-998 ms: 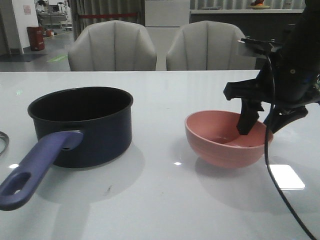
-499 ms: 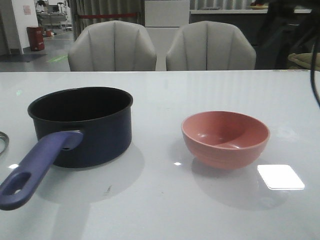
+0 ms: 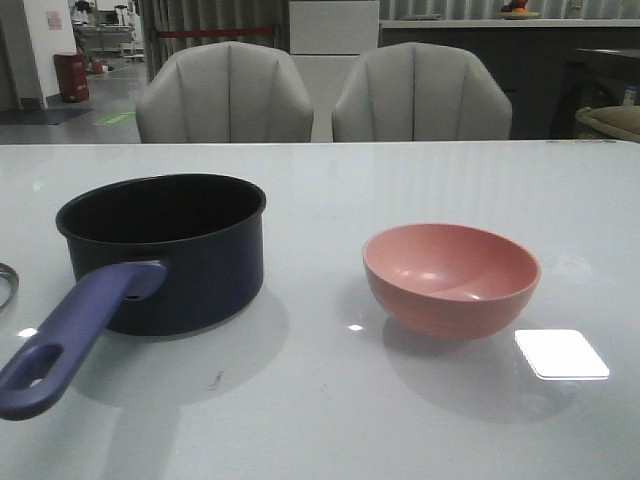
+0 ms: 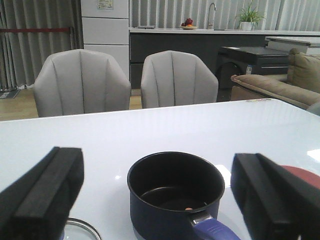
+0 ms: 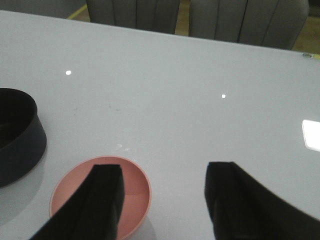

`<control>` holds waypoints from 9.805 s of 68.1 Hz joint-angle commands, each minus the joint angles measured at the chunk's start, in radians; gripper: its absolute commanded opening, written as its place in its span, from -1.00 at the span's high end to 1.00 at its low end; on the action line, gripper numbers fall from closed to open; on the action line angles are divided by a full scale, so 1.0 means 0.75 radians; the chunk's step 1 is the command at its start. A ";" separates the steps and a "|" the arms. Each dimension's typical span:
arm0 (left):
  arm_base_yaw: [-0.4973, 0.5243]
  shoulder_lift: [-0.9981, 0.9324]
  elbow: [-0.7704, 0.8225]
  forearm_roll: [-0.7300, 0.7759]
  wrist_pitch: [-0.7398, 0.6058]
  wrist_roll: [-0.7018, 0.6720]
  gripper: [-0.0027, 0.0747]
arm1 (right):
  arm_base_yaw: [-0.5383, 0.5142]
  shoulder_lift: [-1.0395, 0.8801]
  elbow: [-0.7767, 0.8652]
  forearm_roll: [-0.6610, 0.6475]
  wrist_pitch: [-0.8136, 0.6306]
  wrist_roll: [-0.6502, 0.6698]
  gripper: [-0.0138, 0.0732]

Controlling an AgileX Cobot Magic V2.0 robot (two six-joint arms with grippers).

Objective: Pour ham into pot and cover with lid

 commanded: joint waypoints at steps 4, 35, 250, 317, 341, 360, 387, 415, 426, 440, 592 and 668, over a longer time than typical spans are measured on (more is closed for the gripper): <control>-0.009 0.018 -0.038 -0.006 -0.104 0.003 -0.71 | -0.008 -0.251 0.135 -0.015 -0.147 -0.035 -0.41; -0.009 0.018 -0.038 -0.006 -0.104 0.003 -0.71 | -0.008 -0.884 0.489 -0.001 -0.105 -0.034 -0.41; 0.548 2.404 -1.406 0.094 0.975 -0.061 -0.86 | -0.008 -0.886 0.580 -0.001 -0.121 -0.034 0.34; 0.550 2.370 -1.529 0.091 0.979 -0.056 0.40 | -0.008 -0.886 0.580 -0.001 -0.121 -0.034 0.34; 0.491 2.223 -1.733 0.056 1.015 -0.049 0.40 | -0.008 -0.886 0.580 -0.001 -0.121 -0.034 0.34; 0.185 2.217 -1.863 0.033 1.098 0.007 0.40 | -0.008 -0.886 0.580 -0.001 -0.121 -0.034 0.34; -0.071 2.367 -1.912 0.025 1.164 0.007 0.39 | -0.008 -0.886 0.580 -0.001 -0.121 -0.034 0.34; -0.088 2.468 -1.977 0.025 1.221 0.007 0.39 | -0.008 -0.886 0.580 -0.001 -0.121 -0.034 0.34; -0.088 2.491 -1.977 0.025 1.218 0.007 0.09 | -0.008 -0.886 0.580 -0.001 -0.121 -0.034 0.34; -0.088 2.505 -1.979 0.025 1.207 0.007 -0.50 | -0.008 -0.886 0.580 -0.001 -0.121 -0.034 0.34; -0.088 0.120 -0.087 -0.093 -0.041 0.071 -0.38 | -0.008 -0.886 0.580 -0.001 -0.121 -0.034 0.34; 0.184 0.059 0.200 0.070 -0.192 0.046 0.59 | -0.008 -0.886 0.580 -0.001 -0.121 -0.034 0.34</control>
